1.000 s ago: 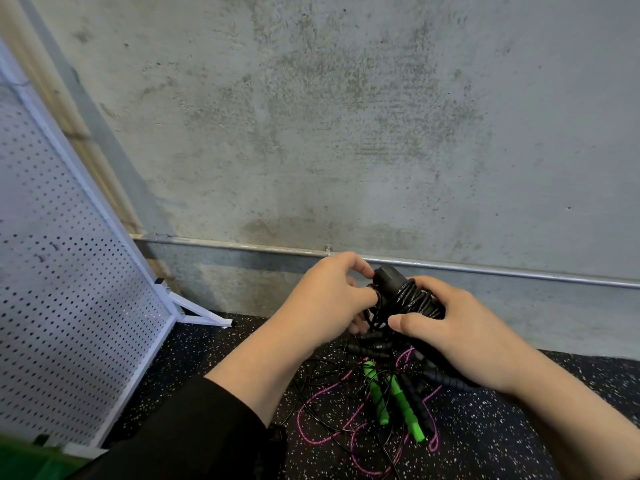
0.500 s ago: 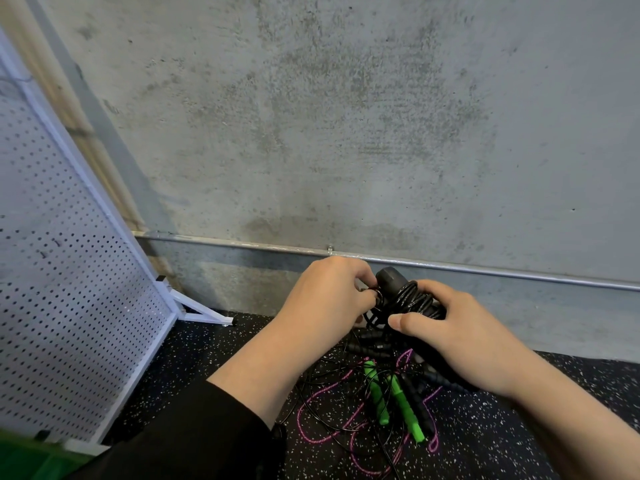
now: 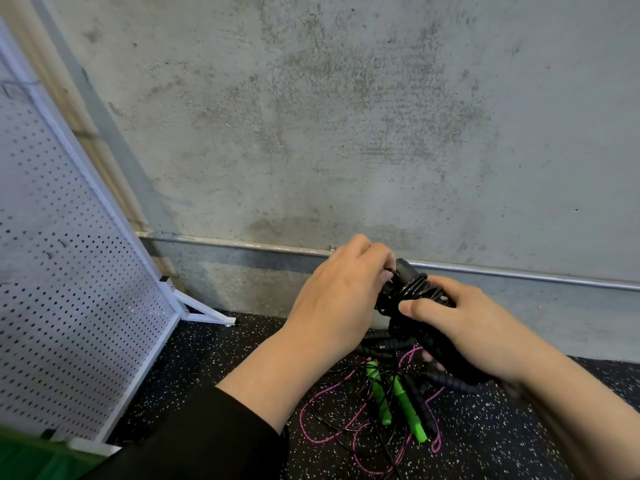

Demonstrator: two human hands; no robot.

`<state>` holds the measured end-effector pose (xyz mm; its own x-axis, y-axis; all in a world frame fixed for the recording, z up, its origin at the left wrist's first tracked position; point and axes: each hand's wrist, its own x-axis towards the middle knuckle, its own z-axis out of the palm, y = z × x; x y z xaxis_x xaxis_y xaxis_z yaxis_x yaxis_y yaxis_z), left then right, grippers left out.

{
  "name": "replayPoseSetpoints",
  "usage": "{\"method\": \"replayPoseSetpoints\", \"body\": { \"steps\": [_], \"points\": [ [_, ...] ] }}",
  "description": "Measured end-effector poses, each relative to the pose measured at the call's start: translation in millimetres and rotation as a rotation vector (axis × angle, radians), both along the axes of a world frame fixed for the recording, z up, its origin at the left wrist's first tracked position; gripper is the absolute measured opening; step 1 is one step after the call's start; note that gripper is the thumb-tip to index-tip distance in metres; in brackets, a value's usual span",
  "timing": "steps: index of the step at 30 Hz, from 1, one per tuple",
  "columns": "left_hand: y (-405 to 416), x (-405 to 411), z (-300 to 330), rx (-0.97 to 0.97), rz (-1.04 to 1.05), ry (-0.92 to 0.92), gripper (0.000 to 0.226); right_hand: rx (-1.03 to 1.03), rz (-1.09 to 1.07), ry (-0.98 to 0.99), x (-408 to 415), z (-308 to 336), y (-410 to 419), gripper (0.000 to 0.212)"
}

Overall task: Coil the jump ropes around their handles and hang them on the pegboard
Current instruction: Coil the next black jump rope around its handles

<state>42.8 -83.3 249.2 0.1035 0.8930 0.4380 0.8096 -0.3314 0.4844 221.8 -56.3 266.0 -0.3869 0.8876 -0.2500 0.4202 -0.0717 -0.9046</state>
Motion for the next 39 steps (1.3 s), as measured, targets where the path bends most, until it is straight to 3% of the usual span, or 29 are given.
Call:
{"method": "replayPoseSetpoints", "body": {
  "steps": [6, 10, 12, 18, 20, 23, 25, 28, 31, 33, 36, 39],
  "points": [
    [-3, -3, -1, 0.054, -0.118, -0.110, 0.006, 0.066, 0.046, -0.070, -9, -8, -4, 0.017],
    [6, -8, -5, -0.070, -0.129, -0.115, 0.007, 0.193, 0.141, -0.231, -5, -9, -3, 0.027],
    [11, -9, -6, -0.166, -0.073, -0.186, 0.011, 0.140, 0.136, -0.186, -5, -14, -5, 0.032],
    [13, -8, -4, -0.120, 0.248, -0.925, 0.012, 0.171, -0.074, -0.050, -2, -24, 3, 0.046],
    [13, -7, -10, -0.367, 0.301, -1.077, 0.018, 0.217, -0.085, -0.084, -4, -29, 5, 0.062],
    [10, -1, -22, -0.694, 0.147, -1.238, 0.044, 0.235, 0.005, -0.126, -13, -33, 2, 0.080],
    [9, -1, -28, -0.706, 0.112, -1.228, 0.047, 0.227, 0.069, -0.102, -20, -33, -1, 0.070],
    [11, -13, -32, -0.642, 0.192, -1.263, 0.041, 0.217, -0.028, 0.025, -29, -38, 1, 0.038],
    [11, -25, -34, -0.644, 0.216, -1.340, 0.044, 0.157, -0.114, 0.090, -36, -42, 3, 0.040],
    [10, -29, -34, -0.676, 0.200, -1.371, 0.050, 0.002, -0.069, 0.136, -41, -43, 0, 0.048],
    [7, -32, -35, -0.688, 0.173, -1.377, 0.050, -0.285, 0.029, 0.319, -49, -42, -6, 0.035],
    [1, -35, -35, -0.652, 0.160, -1.393, 0.049, -0.355, 0.020, 0.420, -55, -47, -9, 0.030]
  ]
}}
